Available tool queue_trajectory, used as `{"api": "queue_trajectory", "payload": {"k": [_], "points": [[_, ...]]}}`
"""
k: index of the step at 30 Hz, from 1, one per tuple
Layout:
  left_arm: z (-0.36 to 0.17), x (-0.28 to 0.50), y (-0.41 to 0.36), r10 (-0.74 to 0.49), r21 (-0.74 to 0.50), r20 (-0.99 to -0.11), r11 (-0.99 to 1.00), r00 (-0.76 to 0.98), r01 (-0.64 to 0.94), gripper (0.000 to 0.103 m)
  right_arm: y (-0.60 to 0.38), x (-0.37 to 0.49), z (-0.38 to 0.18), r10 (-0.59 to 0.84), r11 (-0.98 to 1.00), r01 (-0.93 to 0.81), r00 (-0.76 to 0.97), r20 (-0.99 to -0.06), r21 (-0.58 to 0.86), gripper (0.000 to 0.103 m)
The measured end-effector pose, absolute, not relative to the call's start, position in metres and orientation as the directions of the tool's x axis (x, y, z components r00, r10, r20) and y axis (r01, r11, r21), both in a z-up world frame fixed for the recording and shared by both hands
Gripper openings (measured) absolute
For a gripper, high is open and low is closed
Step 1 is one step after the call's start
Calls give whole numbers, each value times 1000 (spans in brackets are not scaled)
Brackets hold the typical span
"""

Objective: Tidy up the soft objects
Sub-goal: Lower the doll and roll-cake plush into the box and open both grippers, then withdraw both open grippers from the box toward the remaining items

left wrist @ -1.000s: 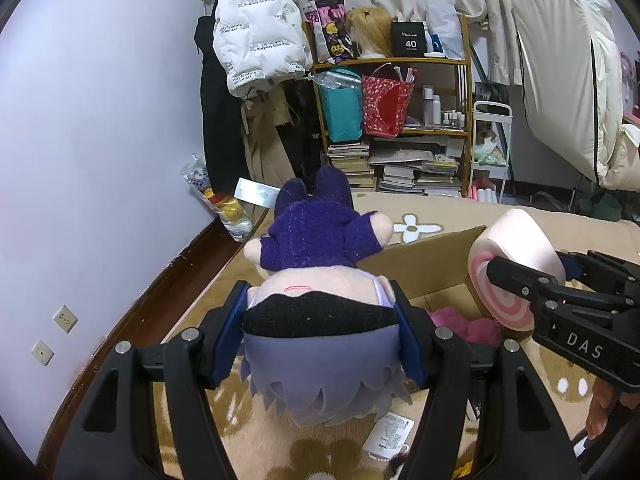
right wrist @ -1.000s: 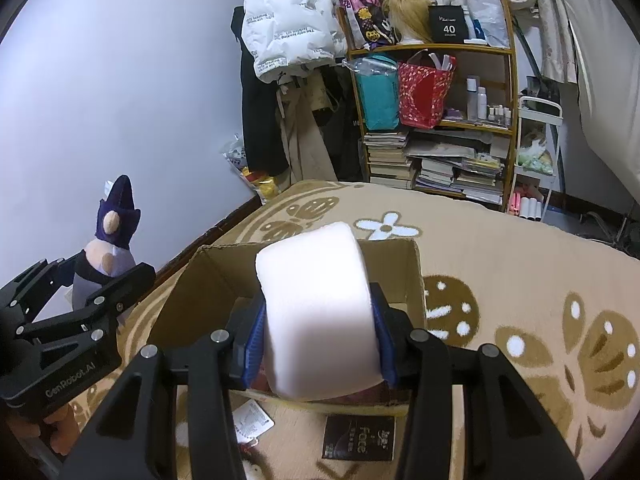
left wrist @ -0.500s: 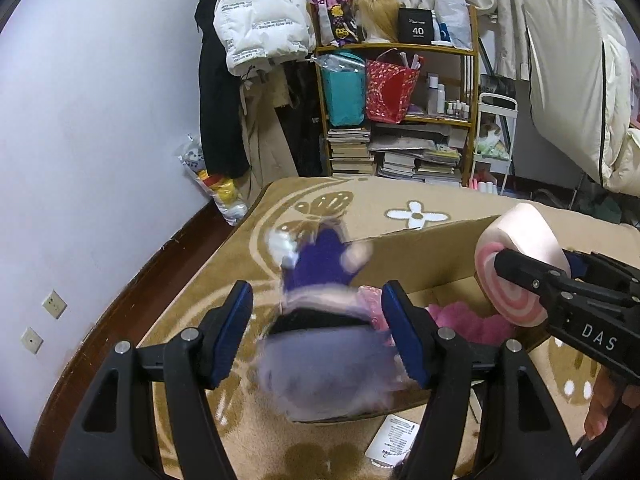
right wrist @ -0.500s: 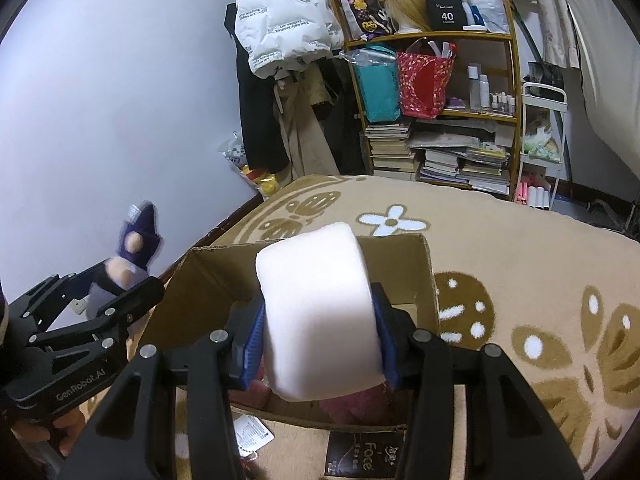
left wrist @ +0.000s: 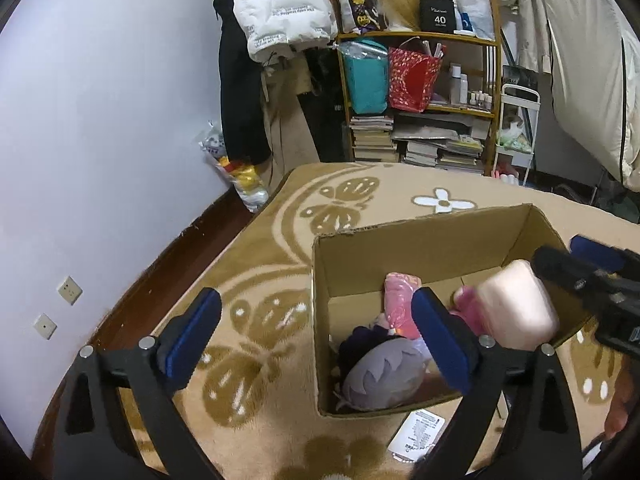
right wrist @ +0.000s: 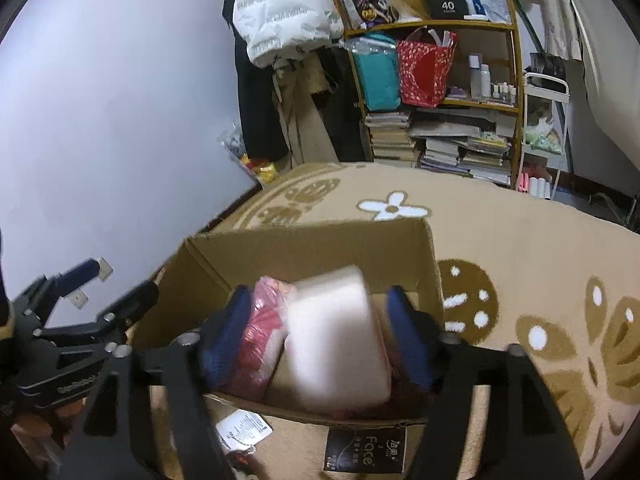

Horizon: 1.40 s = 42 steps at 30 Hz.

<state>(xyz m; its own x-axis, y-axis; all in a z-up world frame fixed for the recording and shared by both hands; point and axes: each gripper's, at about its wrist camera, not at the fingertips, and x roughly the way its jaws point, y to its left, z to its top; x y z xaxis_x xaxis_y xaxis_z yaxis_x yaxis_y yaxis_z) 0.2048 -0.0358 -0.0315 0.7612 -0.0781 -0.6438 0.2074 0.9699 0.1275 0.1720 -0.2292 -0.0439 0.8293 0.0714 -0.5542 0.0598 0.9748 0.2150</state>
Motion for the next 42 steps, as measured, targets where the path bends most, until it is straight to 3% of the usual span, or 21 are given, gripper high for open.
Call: {"api": "queue_trajectory", "payload": {"k": [8, 42], "points": [[-27, 199, -27, -43, 144, -634, 975, 772, 172, 102, -242, 166, -39, 71, 961, 88, 838, -541, 262, 101], [33, 100, 2, -51, 103, -636, 983, 770, 150, 102, -215, 91, -4, 64, 975, 72, 815, -576, 210, 102]]}}
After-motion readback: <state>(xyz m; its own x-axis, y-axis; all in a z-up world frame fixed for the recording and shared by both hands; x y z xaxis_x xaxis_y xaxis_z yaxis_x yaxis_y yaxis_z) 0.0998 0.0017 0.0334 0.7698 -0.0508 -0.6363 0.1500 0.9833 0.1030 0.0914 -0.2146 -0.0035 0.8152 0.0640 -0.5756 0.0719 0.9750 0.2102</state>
